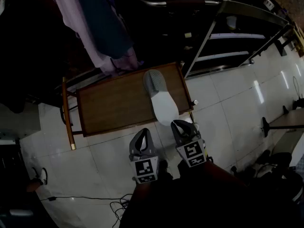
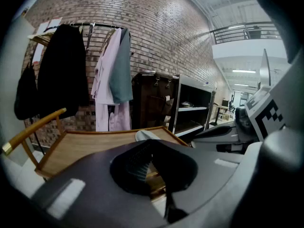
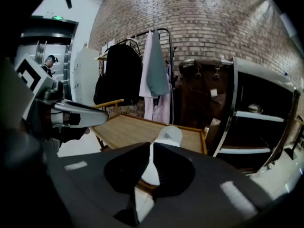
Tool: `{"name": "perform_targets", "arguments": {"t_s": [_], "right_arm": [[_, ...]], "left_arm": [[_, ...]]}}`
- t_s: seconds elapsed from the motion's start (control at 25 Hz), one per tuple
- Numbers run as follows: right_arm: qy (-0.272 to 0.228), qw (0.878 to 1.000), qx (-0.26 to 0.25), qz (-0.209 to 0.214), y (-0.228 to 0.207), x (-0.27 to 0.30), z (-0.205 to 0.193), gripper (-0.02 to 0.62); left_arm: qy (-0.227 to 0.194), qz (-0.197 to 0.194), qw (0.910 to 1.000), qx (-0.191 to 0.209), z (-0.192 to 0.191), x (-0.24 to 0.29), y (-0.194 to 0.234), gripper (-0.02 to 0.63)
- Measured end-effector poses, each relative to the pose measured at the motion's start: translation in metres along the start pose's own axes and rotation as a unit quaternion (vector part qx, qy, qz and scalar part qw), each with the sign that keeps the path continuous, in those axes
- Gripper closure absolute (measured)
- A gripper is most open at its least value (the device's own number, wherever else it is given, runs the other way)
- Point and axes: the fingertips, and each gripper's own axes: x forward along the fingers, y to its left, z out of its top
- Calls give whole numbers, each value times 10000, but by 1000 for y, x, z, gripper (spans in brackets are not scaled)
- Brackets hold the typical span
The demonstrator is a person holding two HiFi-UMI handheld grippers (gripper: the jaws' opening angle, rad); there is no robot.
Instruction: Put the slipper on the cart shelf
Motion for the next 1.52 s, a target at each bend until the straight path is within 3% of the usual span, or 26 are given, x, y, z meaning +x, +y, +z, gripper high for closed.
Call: {"name": "perform_targets", "arguments": {"t_s": [0.2, 0.32, 0.44, 0.56, 0.68, 0.84, 0.92, 1.0, 1.12, 1.2, 1.32, 1.44, 1.52], "right_arm": [[260, 9985, 459, 121, -2, 16, -29, 494], [404, 9880, 1487, 56, -16, 24, -47, 471], [505, 9543, 2947, 20, -31, 32, -66, 437], [589, 9161, 3966, -53, -40, 42, -82, 416], [651, 8763, 4773, -41, -42, 52, -97, 393], [605, 8123, 5799, 157, -40, 68, -108, 358], [557, 7899, 6103, 233, -39, 74, -110, 359], [548, 7771, 6263, 274, -38, 78, -110, 370], [547, 7689, 6361, 337, -34, 82, -105, 400], [503, 7740, 6302, 357, -34, 82, -98, 487], [421, 7832, 6191, 390, -33, 81, -90, 512], [263, 8000, 5977, 452, -32, 77, -79, 535], [173, 8224, 5666, 482, -31, 73, -68, 546]], "left_arm": [[120, -2, 9999, -26, -21, 8, 4, 589], [170, -30, 9998, -30, -25, 9, 2, 589], [135, -70, 9999, -13, -19, 9, 1, 589], [110, -61, 9999, 5, -16, 9, 3, 589], [79, -75, 9999, 35, -13, 10, 3, 589], [37, -154, 9999, 20, -10, 12, -1, 589], [14, -184, 9998, 6, -8, 13, -2, 589], [4, -210, 9998, -2, -6, 14, -3, 589], [6, -213, 9998, 7, -3, 15, -3, 589], [12, -197, 9998, 14, -1, 15, -2, 589], [9, -162, 9999, 4, -2, 15, 0, 589], [-9, -132, 9999, 26, -1, 13, 2, 589], [-38, -106, 9999, 32, 0, 10, 4, 589]]}}
